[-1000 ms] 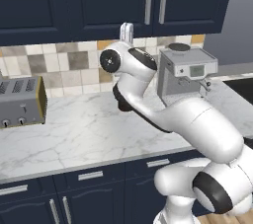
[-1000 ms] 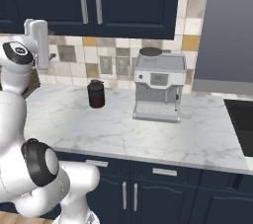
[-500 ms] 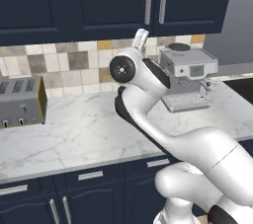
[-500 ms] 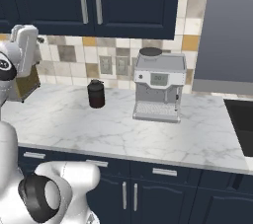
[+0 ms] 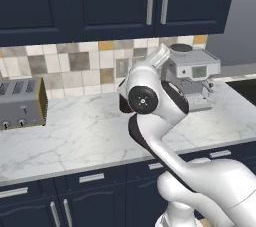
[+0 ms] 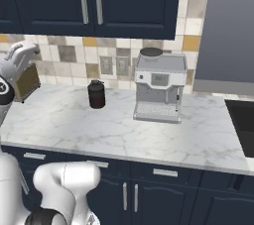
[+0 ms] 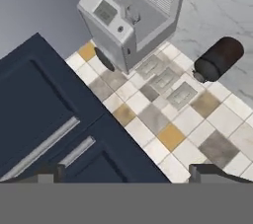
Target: Close all open cabinet doors.
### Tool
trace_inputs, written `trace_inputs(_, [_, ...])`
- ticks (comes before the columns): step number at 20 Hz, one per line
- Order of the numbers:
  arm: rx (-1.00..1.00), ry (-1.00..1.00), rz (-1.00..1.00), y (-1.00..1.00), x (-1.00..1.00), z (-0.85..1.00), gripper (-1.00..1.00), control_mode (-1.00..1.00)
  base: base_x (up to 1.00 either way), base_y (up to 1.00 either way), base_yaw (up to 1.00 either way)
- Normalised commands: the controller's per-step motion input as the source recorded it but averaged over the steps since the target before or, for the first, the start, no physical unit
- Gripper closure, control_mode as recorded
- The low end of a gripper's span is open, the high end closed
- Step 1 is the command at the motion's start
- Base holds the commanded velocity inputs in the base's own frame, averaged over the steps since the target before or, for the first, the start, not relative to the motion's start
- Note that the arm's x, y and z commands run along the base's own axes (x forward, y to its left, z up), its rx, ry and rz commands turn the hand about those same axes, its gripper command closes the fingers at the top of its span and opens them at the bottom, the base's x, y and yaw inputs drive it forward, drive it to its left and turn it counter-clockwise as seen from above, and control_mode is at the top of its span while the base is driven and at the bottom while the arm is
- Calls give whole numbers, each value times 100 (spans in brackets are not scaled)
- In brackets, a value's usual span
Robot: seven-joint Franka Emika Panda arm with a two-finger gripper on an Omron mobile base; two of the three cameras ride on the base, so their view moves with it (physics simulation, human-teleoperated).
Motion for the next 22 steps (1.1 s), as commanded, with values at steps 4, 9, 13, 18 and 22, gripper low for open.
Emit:
trace_inputs(4, [45,-2,0,-14,-31,19,-100,-100,0,0,0])
trace_inputs(9, [47,4,0,-27,-48,9,-100,-100,0,0,0])
trace_inputs(13, [13,7,0,0,-15,-24,-100,-100,0,0,0])
trace_inputs(18, [1,1,0,1,-3,-15,-100,-100,0,0,0])
trace_inputs(22, [0,0,0,15,-16,-11,-100,-100,0,0,0])
